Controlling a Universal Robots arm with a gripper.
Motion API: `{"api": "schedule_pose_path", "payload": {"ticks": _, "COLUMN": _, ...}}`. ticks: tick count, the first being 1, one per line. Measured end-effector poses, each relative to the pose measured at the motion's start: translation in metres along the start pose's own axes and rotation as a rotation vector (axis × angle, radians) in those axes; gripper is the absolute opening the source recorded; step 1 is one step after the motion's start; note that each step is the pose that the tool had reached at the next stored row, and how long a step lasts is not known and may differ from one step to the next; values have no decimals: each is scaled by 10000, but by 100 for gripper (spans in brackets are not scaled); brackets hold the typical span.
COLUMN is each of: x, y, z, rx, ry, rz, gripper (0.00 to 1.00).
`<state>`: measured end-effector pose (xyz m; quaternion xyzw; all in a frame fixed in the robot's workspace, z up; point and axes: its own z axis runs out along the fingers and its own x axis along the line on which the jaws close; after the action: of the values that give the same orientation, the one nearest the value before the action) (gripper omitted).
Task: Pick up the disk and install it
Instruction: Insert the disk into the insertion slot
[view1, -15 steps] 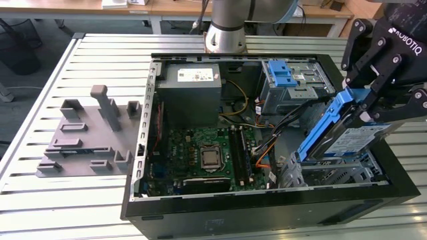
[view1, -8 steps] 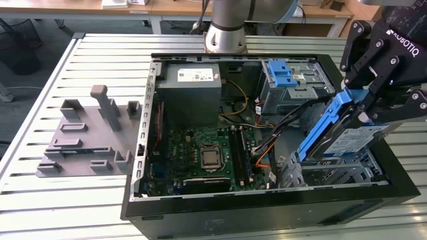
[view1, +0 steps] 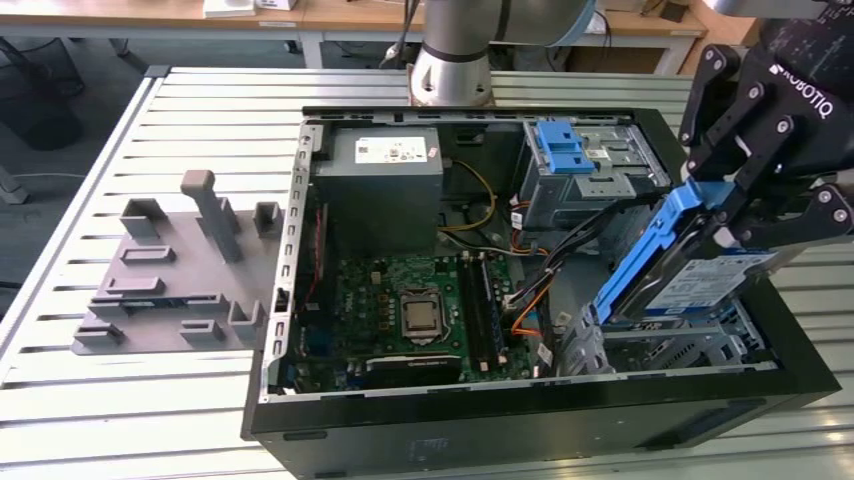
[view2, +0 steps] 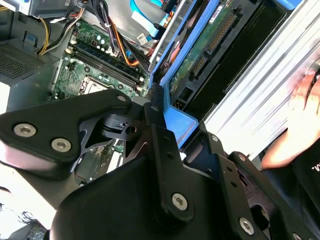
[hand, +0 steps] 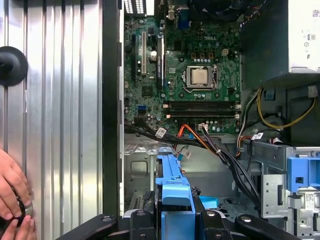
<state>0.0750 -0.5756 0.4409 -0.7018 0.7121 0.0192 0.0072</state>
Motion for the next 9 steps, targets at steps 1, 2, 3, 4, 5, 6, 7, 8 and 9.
{"api": "schedule_pose_path", "payload": {"ticks": 1, "x": 0, "y": 0, "z": 3, "rx": 0, "ry": 0, "rz": 1, "gripper": 36}}
{"api": "schedule_pose_path", "payload": {"ticks": 2, "x": 1, "y": 0, "z": 5, "rx": 0, "ry": 0, "rz": 1, "gripper": 36}}
{"api": "schedule_pose_path", "payload": {"ticks": 3, "x": 1, "y": 0, "z": 8, "rx": 0, "ry": 0, "rz": 1, "gripper": 36}}
{"api": "schedule_pose_path", "payload": {"ticks": 4, "x": 2, "y": 0, "z": 11, "rx": 0, "ry": 0, "rz": 1, "gripper": 36}}
{"api": "schedule_pose_path", "payload": {"ticks": 5, "x": 3, "y": 0, "z": 14, "rx": 0, "ry": 0, "rz": 1, "gripper": 36}}
{"api": "schedule_pose_path", "payload": {"ticks": 6, "x": 4, "y": 0, "z": 18, "rx": 0, "ry": 0, "rz": 2, "gripper": 36}}
{"api": "schedule_pose_path", "payload": {"ticks": 7, "x": 6, "y": 0, "z": 21, "rx": 0, "ry": 1, "rz": 1, "gripper": 36}}
{"api": "schedule_pose_path", "payload": {"ticks": 8, "x": 6, "y": 0, "z": 25, "rx": 0, "ry": -1, "rz": 2, "gripper": 36}}
{"api": "schedule_pose_path", "payload": {"ticks": 9, "x": 7, "y": 0, "z": 28, "rx": 0, "ry": 0, "rz": 2, "gripper": 36}}
